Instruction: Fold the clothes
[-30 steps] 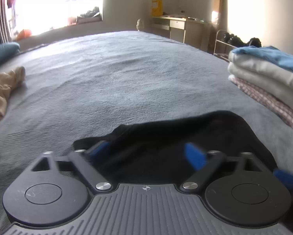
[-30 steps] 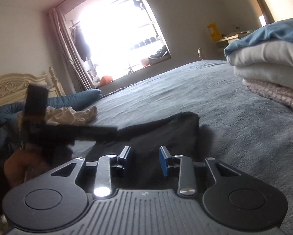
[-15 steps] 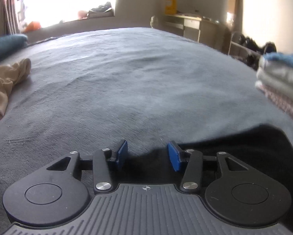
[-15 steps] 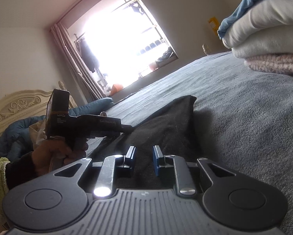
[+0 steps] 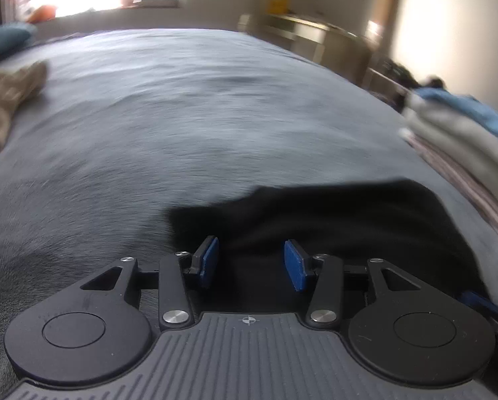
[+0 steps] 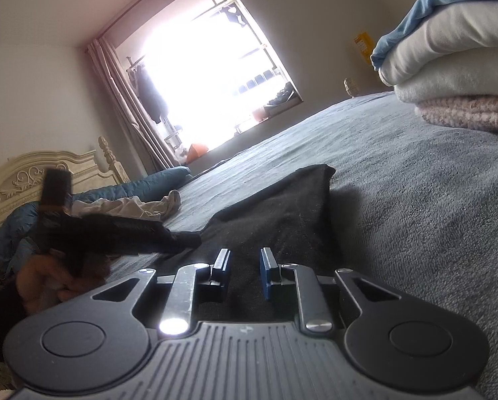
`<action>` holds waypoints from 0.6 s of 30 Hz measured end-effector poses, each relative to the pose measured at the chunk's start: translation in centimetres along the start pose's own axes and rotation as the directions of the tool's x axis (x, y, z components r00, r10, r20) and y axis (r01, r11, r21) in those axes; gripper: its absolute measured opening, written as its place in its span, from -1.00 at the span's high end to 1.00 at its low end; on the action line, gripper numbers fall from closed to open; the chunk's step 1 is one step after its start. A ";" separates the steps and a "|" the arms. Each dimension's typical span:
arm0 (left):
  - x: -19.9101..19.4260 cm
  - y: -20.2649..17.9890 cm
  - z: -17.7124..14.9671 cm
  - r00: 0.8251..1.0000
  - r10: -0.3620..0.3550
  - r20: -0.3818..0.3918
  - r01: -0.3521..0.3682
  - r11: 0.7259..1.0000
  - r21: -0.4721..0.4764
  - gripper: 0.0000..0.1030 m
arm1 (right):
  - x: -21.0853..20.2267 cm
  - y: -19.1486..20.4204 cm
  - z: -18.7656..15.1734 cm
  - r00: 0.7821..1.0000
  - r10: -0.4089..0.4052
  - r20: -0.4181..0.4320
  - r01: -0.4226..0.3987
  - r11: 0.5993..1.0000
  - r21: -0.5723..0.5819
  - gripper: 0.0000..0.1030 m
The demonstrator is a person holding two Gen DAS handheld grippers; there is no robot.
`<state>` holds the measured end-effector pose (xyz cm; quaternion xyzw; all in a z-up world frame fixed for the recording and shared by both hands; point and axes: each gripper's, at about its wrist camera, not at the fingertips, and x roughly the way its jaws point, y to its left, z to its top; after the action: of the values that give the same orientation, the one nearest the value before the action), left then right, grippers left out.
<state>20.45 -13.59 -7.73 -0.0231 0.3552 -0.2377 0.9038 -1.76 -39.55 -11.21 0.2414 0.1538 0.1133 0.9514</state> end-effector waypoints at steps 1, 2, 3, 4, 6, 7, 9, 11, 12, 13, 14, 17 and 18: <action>0.1 1.1 0.5 1.000 -0.017 0.011 0.018 0.998 -0.065 0.22 | 0.0 0.0 0.0 1.000 0.000 0.000 0.000 1.000 0.001 0.63; 0.3 2.2 0.9 0.999 -0.033 0.023 0.036 0.991 -0.128 0.22 | 0.0 -0.1 0.0 1.000 0.002 0.000 -0.002 1.000 0.004 0.63; -0.1 2.4 1.5 0.999 -0.031 0.038 0.037 0.988 -0.149 0.22 | 0.0 -0.1 0.0 1.000 0.003 0.000 -0.003 1.000 0.008 0.63; -0.6 1.5 1.8 0.998 -0.032 0.059 0.039 0.993 -0.114 0.17 | 0.0 -0.2 0.0 1.000 0.004 0.000 -0.004 1.000 0.011 0.63; -1.5 -0.2 2.5 0.994 -0.037 0.101 0.042 0.998 -0.044 0.12 | 0.0 -0.3 0.0 1.000 0.007 0.000 -0.007 1.000 0.017 0.63; -1.6 -1.4 2.6 0.992 -0.080 0.093 0.080 0.997 -0.003 0.12 | 0.0 -0.2 0.0 1.000 0.006 0.001 -0.006 1.000 0.016 0.63; -1.2 -3.9 2.7 0.987 -0.153 0.058 0.149 0.986 0.070 0.09 | 0.0 -0.2 -0.1 1.000 0.004 0.002 -0.004 1.000 0.014 0.63; 0.0 -6.1 2.5 0.980 -0.197 0.000 0.196 0.974 0.112 0.09 | 0.0 -0.2 -0.1 1.000 0.005 0.002 -0.005 1.000 0.015 0.63; 1.2 -6.8 2.4 0.980 -0.198 -0.027 0.200 0.972 0.120 0.09 | 0.0 -0.3 -0.1 1.000 0.007 0.002 -0.007 1.000 0.018 0.63; 2.5 -7.4 2.3 0.982 -0.183 -0.047 0.188 0.974 0.129 0.09 | 0.0 -0.3 -0.1 1.000 0.008 0.002 -0.008 1.000 0.020 0.63; 3.8 -7.7 2.4 0.986 -0.154 -0.059 0.161 0.978 0.136 0.10 | 0.0 -0.3 -0.1 1.000 0.010 0.002 -0.010 1.000 0.023 0.63; 6.7 -6.8 3.5 0.991 -0.119 -0.065 0.124 0.988 0.092 0.12 | 0.0 -0.5 -0.1 1.000 0.012 0.002 -0.013 0.999 0.029 0.62; 7.0 -6.6 4.1 0.991 -0.119 -0.064 0.124 0.990 0.072 0.14 | 0.0 -0.5 -0.1 1.000 0.014 0.003 -0.014 0.999 0.032 0.62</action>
<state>24.82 -23.09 -7.73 -0.0034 0.3706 -0.3063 0.8768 -1.69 -39.92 -11.56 0.2578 0.1527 0.1171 0.9468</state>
